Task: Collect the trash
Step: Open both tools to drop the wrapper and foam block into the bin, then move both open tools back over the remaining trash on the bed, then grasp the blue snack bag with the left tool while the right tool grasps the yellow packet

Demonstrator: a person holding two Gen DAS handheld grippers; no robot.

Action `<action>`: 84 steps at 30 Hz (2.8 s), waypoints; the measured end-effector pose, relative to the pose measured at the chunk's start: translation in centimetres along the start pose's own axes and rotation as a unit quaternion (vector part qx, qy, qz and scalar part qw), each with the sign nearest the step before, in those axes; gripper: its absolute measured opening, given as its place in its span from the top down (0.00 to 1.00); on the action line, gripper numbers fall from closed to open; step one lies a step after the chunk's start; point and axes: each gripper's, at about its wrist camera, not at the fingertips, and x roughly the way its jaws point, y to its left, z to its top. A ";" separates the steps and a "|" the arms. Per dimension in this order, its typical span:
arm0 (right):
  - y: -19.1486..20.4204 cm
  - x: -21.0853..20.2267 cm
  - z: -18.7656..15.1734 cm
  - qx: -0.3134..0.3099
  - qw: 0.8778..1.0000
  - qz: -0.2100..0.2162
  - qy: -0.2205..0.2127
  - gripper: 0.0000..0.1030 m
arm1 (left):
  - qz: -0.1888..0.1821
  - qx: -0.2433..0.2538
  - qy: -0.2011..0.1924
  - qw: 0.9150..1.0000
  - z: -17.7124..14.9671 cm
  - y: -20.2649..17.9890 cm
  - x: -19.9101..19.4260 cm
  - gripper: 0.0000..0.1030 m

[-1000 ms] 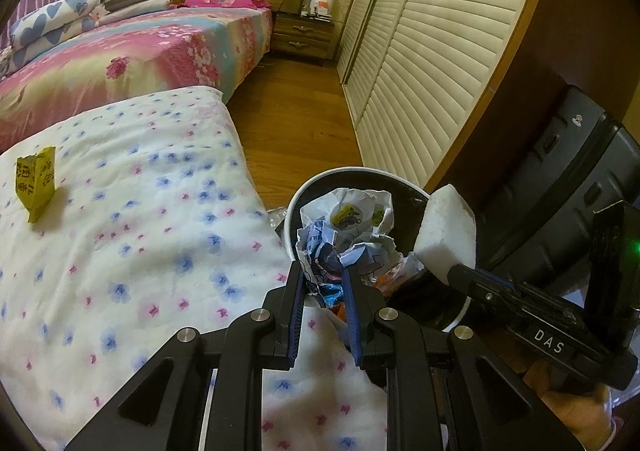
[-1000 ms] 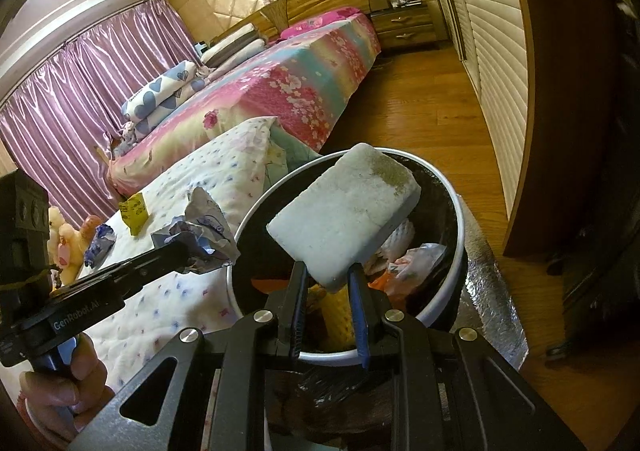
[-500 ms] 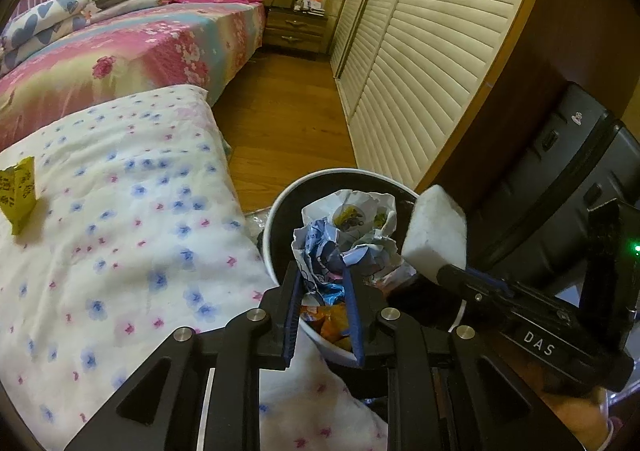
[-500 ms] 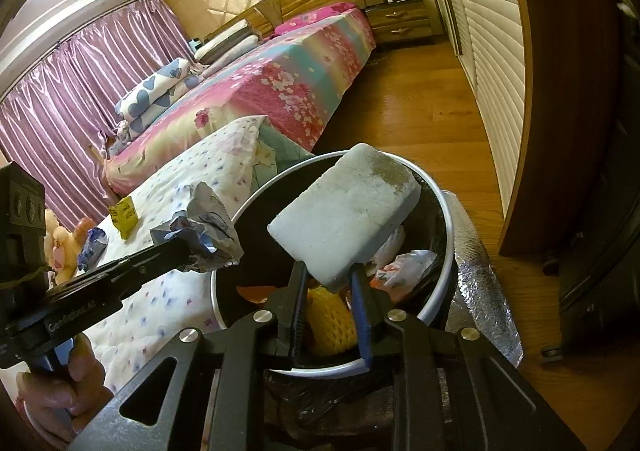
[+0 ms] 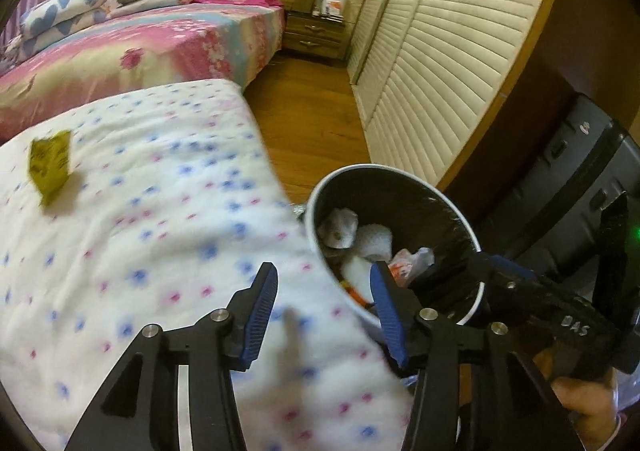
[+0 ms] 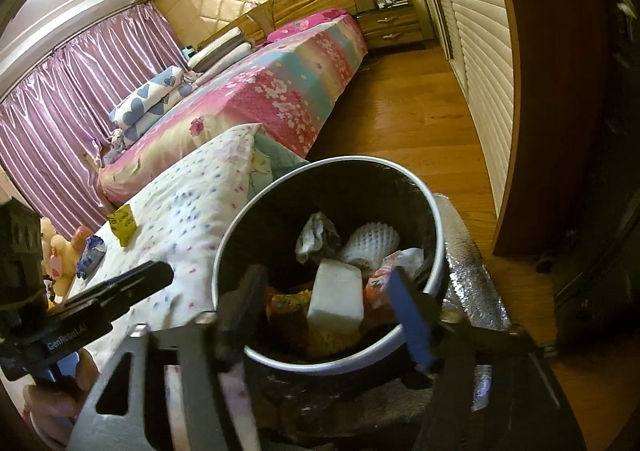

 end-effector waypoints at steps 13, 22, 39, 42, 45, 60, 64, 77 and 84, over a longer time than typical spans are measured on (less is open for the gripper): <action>5.9 1.3 -0.7 -0.029 0.998 0.047 0.016 0.13 | 0.049 -0.075 -0.021 0.996 -3.3 7.6 -5.2 0.44; 10.8 3.0 -1.4 -0.061 0.995 0.080 0.026 0.13 | 0.084 -0.117 -0.035 0.989 -4.8 12.2 -8.6 0.42; 18.1 6.5 -3.0 -0.108 0.985 0.120 0.056 0.13 | 0.139 -0.171 -0.054 0.974 -7.0 19.0 -13.2 0.40; 19.4 7.2 -3.1 -0.115 0.983 0.126 0.060 0.13 | 0.146 -0.176 -0.058 0.972 -7.1 19.9 -13.8 0.39; 20.4 7.7 -3.2 -0.120 0.982 0.130 0.062 0.13 | 0.150 -0.176 -0.059 0.971 -7.0 20.8 -14.1 0.38; 24.9 11.0 -3.0 -0.139 0.977 0.142 0.079 0.13 | 0.189 -0.173 -0.064 0.964 -5.1 26.5 -14.4 0.28; 26.0 12.1 -2.8 -0.142 0.976 0.146 0.083 0.13 | 0.198 -0.170 -0.059 0.964 -4.2 28.5 -14.0 0.27; 28.1 16.4 -0.4 -0.120 0.978 0.148 0.091 0.13 | 0.202 -0.146 -0.057 0.967 -0.9 33.4 -11.2 0.23; 28.4 18.2 0.8 -0.106 0.980 0.146 0.083 0.13 | 0.193 -0.119 -0.052 0.973 0.4 33.4 -9.3 0.23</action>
